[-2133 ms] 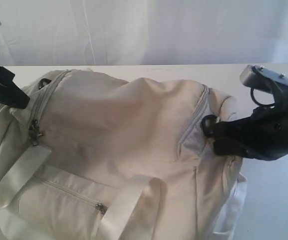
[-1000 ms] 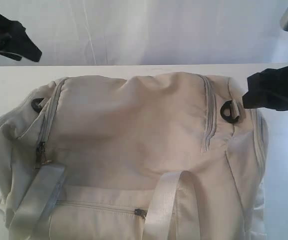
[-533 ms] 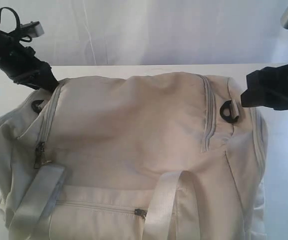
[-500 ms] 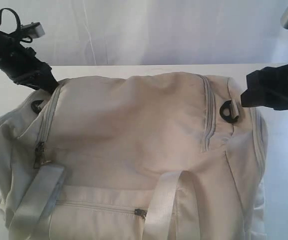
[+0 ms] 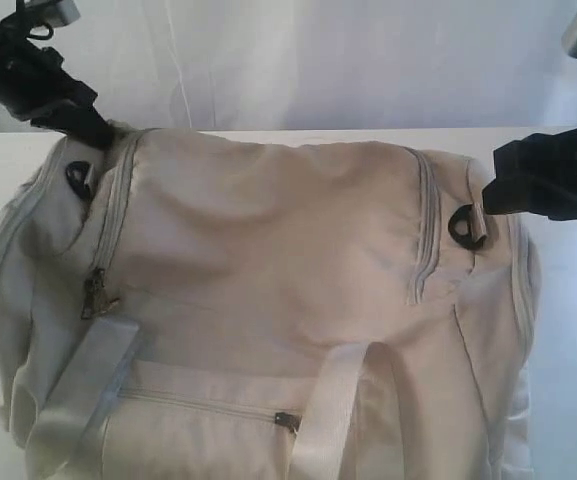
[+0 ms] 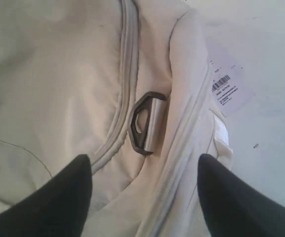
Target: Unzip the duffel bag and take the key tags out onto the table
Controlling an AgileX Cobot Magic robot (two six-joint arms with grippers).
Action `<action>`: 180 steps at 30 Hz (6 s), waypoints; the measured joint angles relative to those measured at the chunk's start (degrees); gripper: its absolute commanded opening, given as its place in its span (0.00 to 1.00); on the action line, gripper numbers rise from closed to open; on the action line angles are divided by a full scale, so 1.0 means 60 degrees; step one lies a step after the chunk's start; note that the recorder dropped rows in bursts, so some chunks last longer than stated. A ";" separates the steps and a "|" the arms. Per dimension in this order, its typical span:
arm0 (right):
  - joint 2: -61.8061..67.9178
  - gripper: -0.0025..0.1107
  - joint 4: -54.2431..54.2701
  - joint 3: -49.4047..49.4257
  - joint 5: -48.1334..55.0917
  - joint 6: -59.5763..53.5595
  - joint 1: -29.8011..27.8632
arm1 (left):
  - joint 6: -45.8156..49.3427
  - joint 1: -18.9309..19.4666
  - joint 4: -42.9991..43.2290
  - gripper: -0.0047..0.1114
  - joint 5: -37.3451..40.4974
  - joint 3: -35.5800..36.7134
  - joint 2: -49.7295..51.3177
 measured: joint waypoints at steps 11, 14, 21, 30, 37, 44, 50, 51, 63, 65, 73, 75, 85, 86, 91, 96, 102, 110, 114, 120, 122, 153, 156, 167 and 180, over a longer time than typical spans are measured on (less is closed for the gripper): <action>0.0000 0.54 0.0000 0.0000 0.0000 0.0000 0.0000 | -0.0165 -0.0063 0.0058 0.50 0.0382 -0.0343 -0.0226; 0.0000 0.54 0.0000 0.0000 0.0000 -0.0020 0.0000 | -0.0190 -0.0043 0.0141 0.60 0.0353 -0.0436 -0.0317; 0.0000 0.54 0.0266 0.0000 -0.0018 -0.0442 0.0000 | -0.0588 0.0069 0.0621 0.55 0.0550 -0.0436 -0.0990; 0.0000 0.44 0.4380 -0.0133 0.0743 -0.5386 0.1329 | -0.0775 0.0432 0.0215 0.40 0.1086 0.1429 -0.3263; 0.0396 0.44 0.5349 -0.0190 -0.0259 -0.7499 0.4065 | -0.0837 0.1032 -0.0060 0.39 0.0022 0.5551 -0.6871; 0.2072 0.44 0.5228 -0.0399 -0.3665 -0.9267 0.7092 | -0.1063 0.1048 0.0263 0.39 -0.0567 0.8372 -0.9737; 0.4243 0.44 0.5101 -0.1737 -0.4617 -0.9267 0.7866 | -0.3131 0.1048 0.2103 0.24 -0.1815 0.9616 -1.0935; 0.4698 0.44 0.5003 -0.2093 -0.4640 -0.9267 0.7918 | -0.3473 0.1048 0.2452 0.20 -0.1946 0.9746 -1.0986; 0.6549 0.44 0.2575 -0.3293 -0.4334 -0.7983 0.7980 | -0.4162 0.1048 0.3234 0.04 -0.2541 1.0395 -1.1028; 0.6711 0.44 0.2521 -0.3315 -0.4334 -0.7917 0.7980 | -0.4162 0.1048 0.3234 0.04 -0.2541 1.0395 -1.1028; 0.7132 0.44 0.2488 -0.3579 -0.4665 -0.7702 0.7980 | -0.4162 0.1048 0.3136 0.04 -0.2541 1.0395 -1.1028; 0.7205 0.44 0.2488 -0.3693 -0.4688 -0.7664 0.7980 | -0.4162 0.1048 0.3121 0.04 -0.2541 1.0395 -1.1028; 0.7773 0.40 0.2488 -0.4237 -0.4431 -0.7371 0.7980 | -0.4162 0.1048 0.3032 0.04 -0.2555 1.0395 -1.1028; 0.7795 0.37 0.2488 -0.4257 -0.4377 -0.7357 0.7980 | -0.4162 0.1048 0.3032 0.04 -0.2555 1.0395 -1.1028; 0.7810 0.22 0.2488 -0.4257 -0.4320 -0.7335 0.7980 | -0.4162 0.1048 0.3013 0.04 -0.2555 1.0395 -1.1028; 0.7810 0.04 0.2488 -0.4257 -0.4339 -0.7335 0.7980 | -0.4162 0.1048 0.3013 0.04 -0.2555 1.0395 -1.1028; 0.7655 0.02 0.2419 -0.4257 -0.4234 -0.7317 0.7980 | -0.4162 0.1048 0.3013 0.04 -0.2555 1.0395 -1.1028; 0.6758 0.02 0.1999 -0.4257 -0.3856 -0.7049 0.7980 | -0.4162 0.1048 0.3013 0.04 -0.2555 1.0395 -1.1028; 0.6523 0.02 0.1430 -0.4257 -0.3754 -0.6682 0.7980 | -0.4162 0.1048 0.2996 0.04 -0.2555 1.0395 -1.1028; 0.6116 0.02 -0.0251 -0.4257 -0.3450 -0.5130 0.7980 | -0.4162 0.1048 0.2996 0.04 -0.2555 1.0395 -1.1028; 0.6010 0.02 -0.0619 -0.4257 -0.3356 -0.4824 0.7980 | -0.4162 0.1048 0.2996 0.04 -0.2555 1.0395 -1.1028; 0.8127 0.02 -0.0992 -0.8728 -0.2428 -0.4077 0.6184 | 0.8993 0.1048 -0.8708 0.35 -0.3902 1.1581 -0.7120; 0.8383 0.02 -0.0949 -0.9007 -0.2315 -0.4077 0.6163 | 0.8965 0.1048 -0.8640 0.13 -0.3902 1.1545 -0.6817; 0.9605 0.02 -0.0778 -1.0538 -0.2024 -0.4077 0.5749 | 0.5230 0.1048 -0.5190 0.04 -0.4167 1.1524 -0.6800; 1.0810 0.02 -0.0501 -1.2373 -0.1120 -0.3889 0.5229 | 0.4542 0.1048 -0.4505 0.04 -0.4150 1.1524 -0.8153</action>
